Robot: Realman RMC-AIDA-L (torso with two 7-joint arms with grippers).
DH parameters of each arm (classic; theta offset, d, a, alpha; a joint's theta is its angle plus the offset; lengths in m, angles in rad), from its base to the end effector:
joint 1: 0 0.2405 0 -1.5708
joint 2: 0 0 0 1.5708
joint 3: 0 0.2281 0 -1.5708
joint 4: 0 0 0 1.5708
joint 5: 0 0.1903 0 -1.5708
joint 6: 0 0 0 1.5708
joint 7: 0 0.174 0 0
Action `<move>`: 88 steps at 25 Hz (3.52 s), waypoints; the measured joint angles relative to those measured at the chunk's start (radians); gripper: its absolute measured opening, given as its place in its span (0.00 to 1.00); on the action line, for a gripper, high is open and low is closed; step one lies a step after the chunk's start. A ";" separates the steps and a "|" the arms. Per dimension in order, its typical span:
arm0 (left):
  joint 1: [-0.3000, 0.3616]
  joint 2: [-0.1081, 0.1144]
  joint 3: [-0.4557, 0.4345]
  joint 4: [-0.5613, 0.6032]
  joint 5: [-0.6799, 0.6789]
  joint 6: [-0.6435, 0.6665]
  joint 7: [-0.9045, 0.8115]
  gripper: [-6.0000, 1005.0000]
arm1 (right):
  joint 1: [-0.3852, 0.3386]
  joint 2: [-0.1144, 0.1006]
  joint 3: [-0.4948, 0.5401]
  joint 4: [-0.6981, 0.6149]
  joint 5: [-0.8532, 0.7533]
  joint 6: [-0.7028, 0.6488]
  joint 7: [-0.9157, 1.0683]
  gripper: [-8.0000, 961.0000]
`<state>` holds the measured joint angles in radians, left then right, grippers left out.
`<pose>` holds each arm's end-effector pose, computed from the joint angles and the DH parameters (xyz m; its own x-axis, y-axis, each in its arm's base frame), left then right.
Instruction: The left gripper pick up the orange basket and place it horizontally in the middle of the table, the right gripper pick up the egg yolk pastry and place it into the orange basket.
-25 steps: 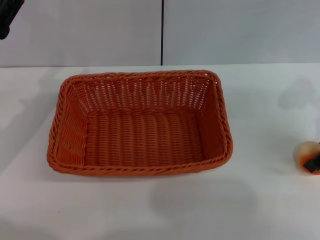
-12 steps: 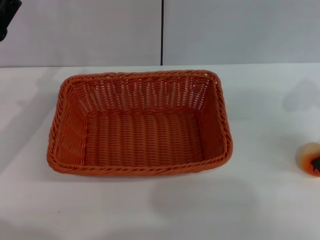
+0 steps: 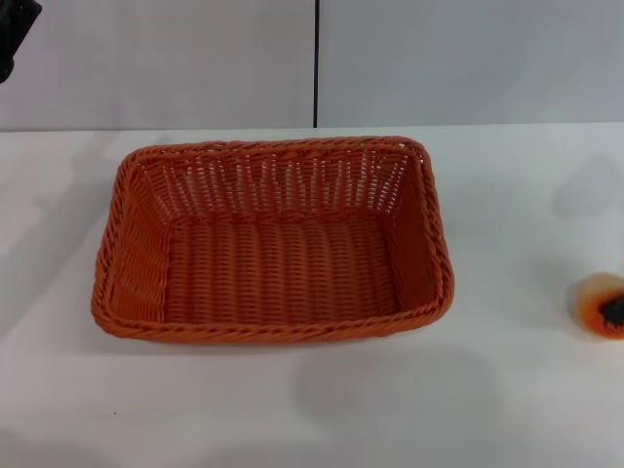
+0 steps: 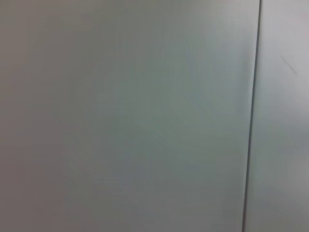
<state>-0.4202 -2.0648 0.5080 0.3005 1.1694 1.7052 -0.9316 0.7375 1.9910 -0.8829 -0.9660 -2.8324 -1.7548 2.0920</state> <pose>-0.2260 0.3135 0.0857 0.3127 -0.2434 0.9182 0.6899 -0.6062 -0.3956 0.2589 0.3192 0.0411 0.6391 -0.6773 0.3646 -0.6036 -0.7354 -0.3080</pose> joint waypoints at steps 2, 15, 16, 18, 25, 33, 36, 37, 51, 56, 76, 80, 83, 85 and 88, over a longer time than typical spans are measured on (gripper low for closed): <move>0.000 0.000 0.001 0.000 0.000 0.002 0.000 0.71 | -0.012 0.002 0.007 -0.035 0.033 -0.012 -0.007 0.34; 0.015 0.002 -0.005 0.000 -0.001 0.022 -0.001 0.71 | -0.069 0.004 0.205 -0.221 0.280 -0.102 -0.072 0.26; 0.016 0.002 -0.005 0.000 -0.001 0.022 -0.001 0.71 | -0.072 0.004 0.216 -0.233 0.304 -0.107 -0.074 0.25; 0.018 0.003 -0.005 0.000 -0.001 0.022 -0.001 0.71 | -0.093 0.008 0.239 -0.292 0.406 -0.113 -0.076 0.24; 0.016 0.003 -0.005 0.005 -0.001 0.023 -0.003 0.71 | -0.146 0.027 0.239 -0.366 0.755 -0.112 -0.094 0.18; 0.007 0.003 -0.004 0.003 -0.001 0.024 -0.003 0.71 | -0.072 0.066 0.120 -0.115 1.017 -0.038 -0.283 0.12; 0.007 0.003 -0.003 0.002 -0.001 0.024 -0.003 0.71 | -0.041 0.071 0.085 -0.019 1.022 0.002 -0.334 0.10; 0.005 0.002 -0.001 0.001 -0.001 0.024 -0.003 0.71 | -0.022 0.072 0.067 0.028 1.024 0.022 -0.361 0.10; 0.010 0.000 0.003 0.000 -0.001 0.024 -0.003 0.71 | -0.026 0.077 -0.027 0.103 1.041 0.119 -0.378 0.31; 0.009 0.000 0.003 0.000 0.000 0.024 -0.003 0.71 | -0.115 0.079 -0.026 0.037 1.143 0.102 -0.427 0.54; 0.057 -0.001 -0.010 -0.024 -0.134 0.026 0.105 0.71 | -0.410 0.078 0.629 0.592 1.664 0.112 -1.329 0.76; 0.071 -0.001 -0.009 -0.100 -0.228 0.037 0.270 0.71 | -0.406 0.079 0.746 0.669 1.664 0.113 -1.412 0.76; 0.074 -0.004 -0.009 -0.160 -0.294 0.054 0.399 0.71 | -0.400 0.080 0.800 0.694 1.665 0.117 -1.433 0.76; 0.074 -0.005 -0.009 -0.197 -0.330 0.069 0.457 0.71 | -0.398 0.080 0.806 0.698 1.666 0.117 -1.434 0.76; 0.075 -0.005 -0.011 -0.214 -0.352 0.077 0.485 0.71 | -0.395 0.080 0.814 0.703 1.673 0.118 -1.435 0.76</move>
<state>-0.3452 -2.0696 0.4965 0.0867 0.8175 1.7822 -0.4470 0.3420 2.0707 -0.0691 -0.2635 -1.1595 -1.6367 0.6574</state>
